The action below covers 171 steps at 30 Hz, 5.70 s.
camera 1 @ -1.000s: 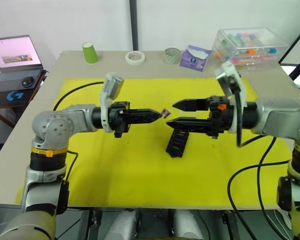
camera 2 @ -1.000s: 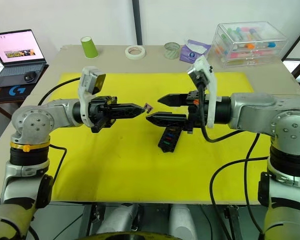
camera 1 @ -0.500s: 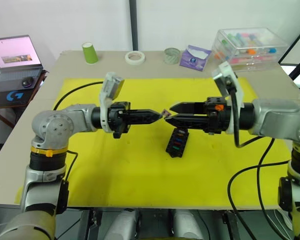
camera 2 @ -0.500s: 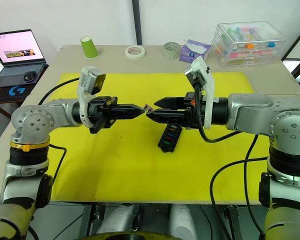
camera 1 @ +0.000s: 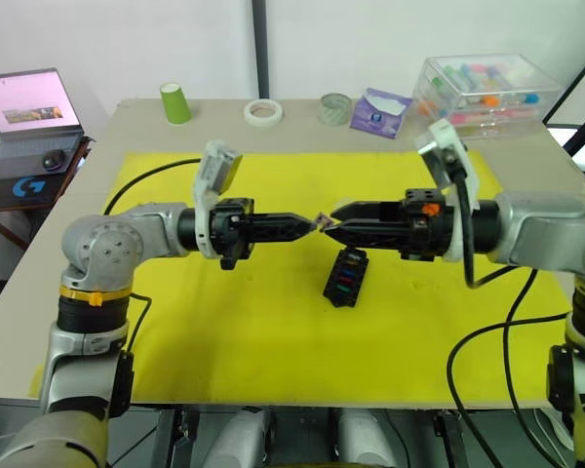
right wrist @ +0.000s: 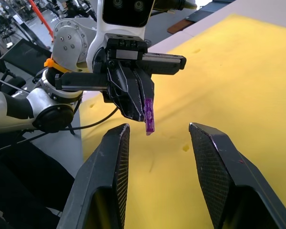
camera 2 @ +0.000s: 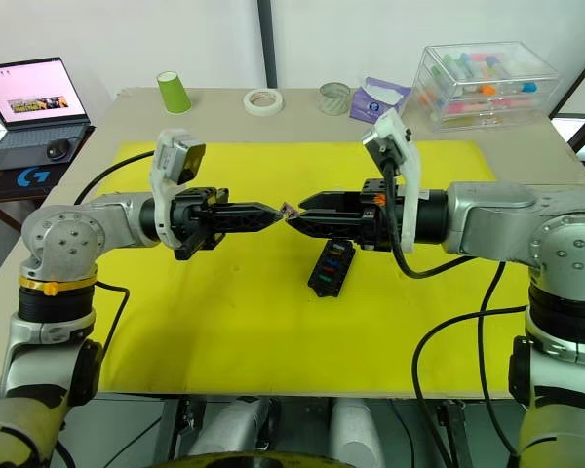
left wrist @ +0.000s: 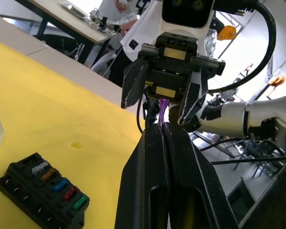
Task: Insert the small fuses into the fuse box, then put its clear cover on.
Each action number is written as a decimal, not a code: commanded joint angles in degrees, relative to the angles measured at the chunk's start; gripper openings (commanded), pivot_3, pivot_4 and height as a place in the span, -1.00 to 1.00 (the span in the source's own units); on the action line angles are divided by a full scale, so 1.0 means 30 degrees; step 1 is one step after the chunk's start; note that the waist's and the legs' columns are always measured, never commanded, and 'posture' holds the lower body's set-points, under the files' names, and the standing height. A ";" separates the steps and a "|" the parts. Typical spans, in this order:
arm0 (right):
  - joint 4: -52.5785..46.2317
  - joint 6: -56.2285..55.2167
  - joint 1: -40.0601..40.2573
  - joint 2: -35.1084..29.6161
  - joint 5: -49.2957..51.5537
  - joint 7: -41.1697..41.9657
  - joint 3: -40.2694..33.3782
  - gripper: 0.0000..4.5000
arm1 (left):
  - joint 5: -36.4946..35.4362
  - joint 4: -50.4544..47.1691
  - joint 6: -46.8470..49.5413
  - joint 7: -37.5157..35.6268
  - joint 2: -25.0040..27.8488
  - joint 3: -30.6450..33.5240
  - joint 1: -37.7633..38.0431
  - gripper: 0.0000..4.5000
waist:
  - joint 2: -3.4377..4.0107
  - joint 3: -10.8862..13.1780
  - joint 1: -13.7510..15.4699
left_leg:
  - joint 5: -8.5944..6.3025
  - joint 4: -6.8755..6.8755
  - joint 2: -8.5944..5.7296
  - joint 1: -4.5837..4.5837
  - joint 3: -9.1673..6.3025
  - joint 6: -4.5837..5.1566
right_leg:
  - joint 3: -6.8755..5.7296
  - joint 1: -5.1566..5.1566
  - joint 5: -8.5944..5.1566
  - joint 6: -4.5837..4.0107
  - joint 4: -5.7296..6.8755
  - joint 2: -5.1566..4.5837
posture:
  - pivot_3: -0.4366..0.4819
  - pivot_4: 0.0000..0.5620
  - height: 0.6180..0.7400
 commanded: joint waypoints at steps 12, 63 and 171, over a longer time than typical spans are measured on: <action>-0.0122 -0.1022 -0.0056 -0.0231 0.0919 -0.0503 0.0339 -0.50 | -0.0023 -0.0435 -0.0310 -0.0467 0.0224 0.0051 -0.0316 -1.00 | 0.0000 0.0000 -0.0001 | 0.0000 -0.0001 0.0000 0.0000 0.0000 0.0000 | 0.0000 0.0000 0.0000 0.0000 -0.0001 0.0000 | -0.05 -0.47 1.00; 0.1355 -0.8575 0.1882 -0.2827 -1.8412 0.8832 0.7485 -1.00 | 1.2886 0.0396 -1.4980 -0.1854 -0.1039 -0.5809 0.2851 0.98 | 0.0006 0.0006 0.0058 | -0.0001 -0.0016 0.0002 -0.0002 0.0016 0.0001 | -0.0005 0.0004 0.0001 0.0002 -0.0039 0.0003 | -0.05 -0.47 1.00; 0.4861 -1.1720 0.2279 -0.0658 -2.4366 1.3443 0.7285 -0.51 | 1.3200 0.0829 -1.5022 -0.2297 -0.0636 -0.5773 0.2470 1.00 | 0.0006 0.0006 0.0017 | -0.0001 -0.0002 0.0002 -0.0001 0.0013 0.0000 | -0.0006 0.0004 0.0001 0.0002 -0.0022 0.0006 | -0.05 -0.47 1.00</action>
